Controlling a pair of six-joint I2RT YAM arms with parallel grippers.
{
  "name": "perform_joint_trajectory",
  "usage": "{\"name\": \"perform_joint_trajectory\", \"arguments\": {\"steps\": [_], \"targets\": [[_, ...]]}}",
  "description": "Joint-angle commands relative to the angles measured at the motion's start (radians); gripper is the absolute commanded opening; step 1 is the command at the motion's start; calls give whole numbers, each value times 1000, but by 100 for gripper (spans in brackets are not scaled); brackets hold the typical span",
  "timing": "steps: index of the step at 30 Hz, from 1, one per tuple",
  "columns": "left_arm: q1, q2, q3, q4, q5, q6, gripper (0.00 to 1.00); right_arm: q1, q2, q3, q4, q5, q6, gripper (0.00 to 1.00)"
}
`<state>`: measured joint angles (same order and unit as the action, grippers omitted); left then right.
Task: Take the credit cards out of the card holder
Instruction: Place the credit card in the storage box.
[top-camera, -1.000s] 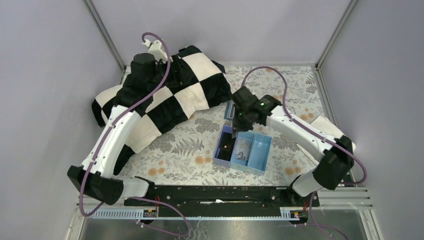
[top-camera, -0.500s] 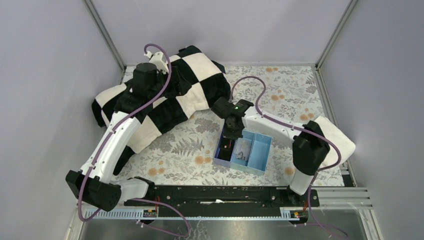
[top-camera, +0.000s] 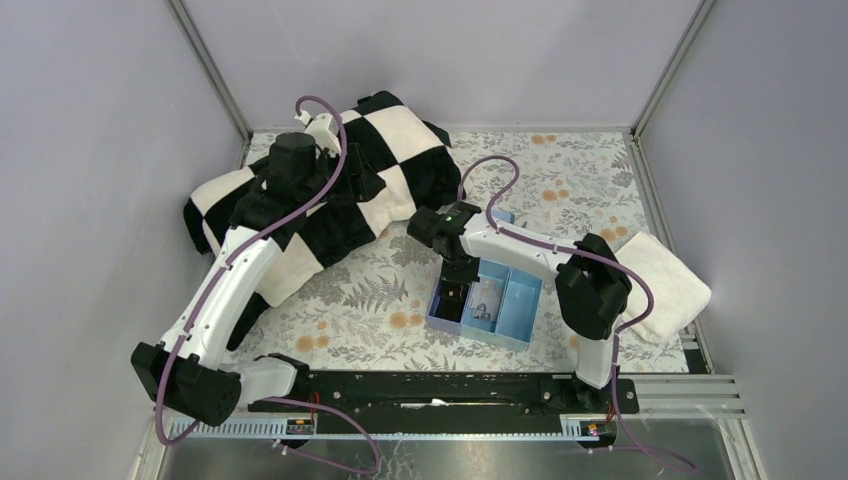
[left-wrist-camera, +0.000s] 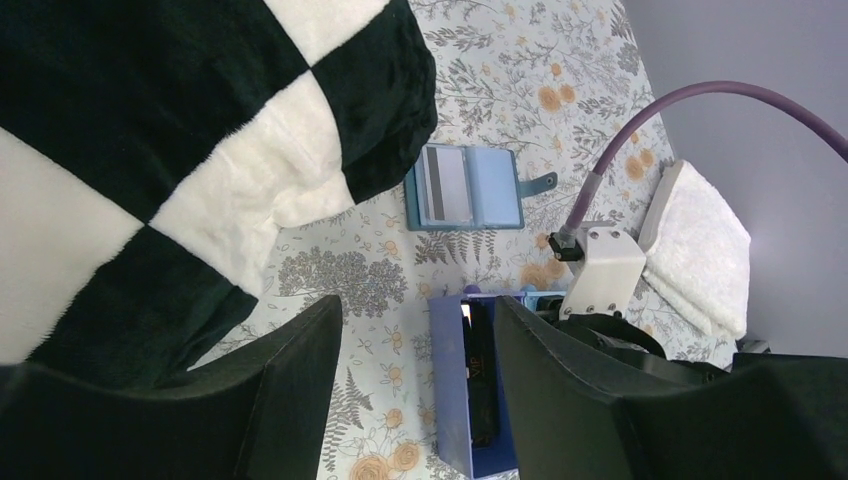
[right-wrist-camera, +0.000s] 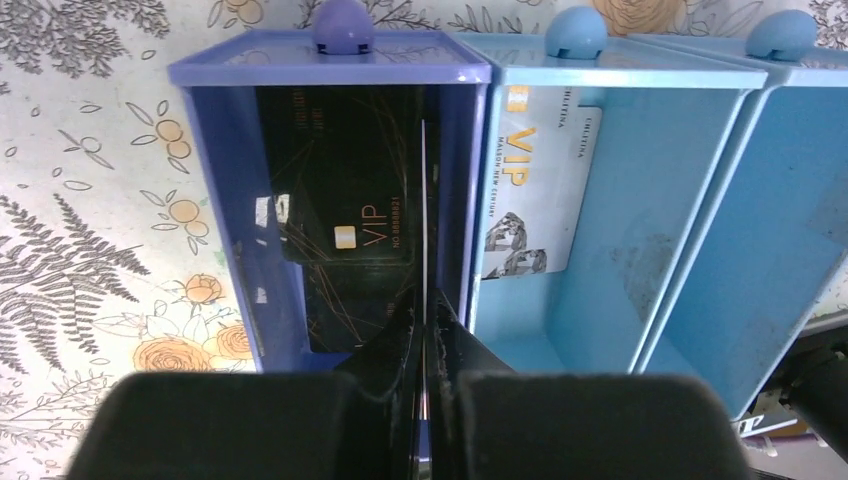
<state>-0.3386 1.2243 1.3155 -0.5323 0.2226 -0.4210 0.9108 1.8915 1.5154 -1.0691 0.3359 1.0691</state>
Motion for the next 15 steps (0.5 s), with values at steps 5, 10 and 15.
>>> {"name": "perform_joint_trajectory", "arguments": {"steps": [5, 10, 15], "targets": [[2, -23, -15, 21, 68, 9, 62, 8, 25, 7, -67, 57, 58, 6], [2, -19, -13, 17, 109, 2, 63, 8, 23, 3, -71, 59, 68, 20], [1, -18, -16, 18, 117, 9, 63, 9, 38, 15, -20, 14, 7, 30]]}}
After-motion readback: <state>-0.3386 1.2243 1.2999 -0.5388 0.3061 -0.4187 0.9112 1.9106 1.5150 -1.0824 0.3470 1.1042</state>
